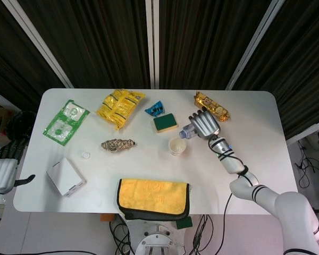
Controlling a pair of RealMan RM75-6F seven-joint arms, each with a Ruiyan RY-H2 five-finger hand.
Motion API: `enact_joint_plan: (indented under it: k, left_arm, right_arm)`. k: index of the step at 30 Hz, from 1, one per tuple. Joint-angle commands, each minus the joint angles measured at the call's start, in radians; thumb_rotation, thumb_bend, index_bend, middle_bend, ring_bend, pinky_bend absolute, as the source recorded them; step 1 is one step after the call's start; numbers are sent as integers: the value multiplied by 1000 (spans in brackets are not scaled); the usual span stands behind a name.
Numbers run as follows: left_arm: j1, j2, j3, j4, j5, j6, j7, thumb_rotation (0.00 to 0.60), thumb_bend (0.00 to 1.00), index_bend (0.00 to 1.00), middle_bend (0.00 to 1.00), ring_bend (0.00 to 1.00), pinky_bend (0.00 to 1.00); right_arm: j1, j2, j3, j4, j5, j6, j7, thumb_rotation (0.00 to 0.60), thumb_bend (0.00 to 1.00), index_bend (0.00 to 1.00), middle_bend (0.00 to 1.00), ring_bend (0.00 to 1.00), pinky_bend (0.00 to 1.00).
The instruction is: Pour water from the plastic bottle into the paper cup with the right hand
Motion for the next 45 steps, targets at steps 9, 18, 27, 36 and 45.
enact_joint_plan:
  k: [9, 18, 27, 36, 45]
  left_arm:
    - [1, 7, 2, -12, 6, 4, 10, 600, 87, 77, 69, 22, 130]
    - [-10, -2, 4, -23, 14, -5, 34, 600, 87, 77, 69, 22, 130]
    - [-25, -12, 8, -25, 17, -28, 47, 600, 87, 77, 69, 22, 130]
    - [-34, -21, 13, -22, 22, -38, 51, 600, 87, 77, 69, 22, 130]
    - [-39, -26, 17, -16, 24, -46, 51, 600, 87, 77, 69, 22, 130]
  right_arm:
    - [-113, 143, 23, -212, 53, -8, 418, 600, 367, 825, 574, 470, 333]
    - [-203, 214, -5, -302, 53, -47, 828, 600, 354, 823, 576, 461, 333]
    - [-275, 77, -90, -61, -105, 116, 1258, 600, 346, 820, 576, 458, 308]
    - [-305, -63, -143, 196, -178, 242, 1419, 600, 327, 812, 577, 445, 282]
    - [-310, -124, -171, 303, -193, 239, 1506, 600, 322, 796, 576, 421, 282]
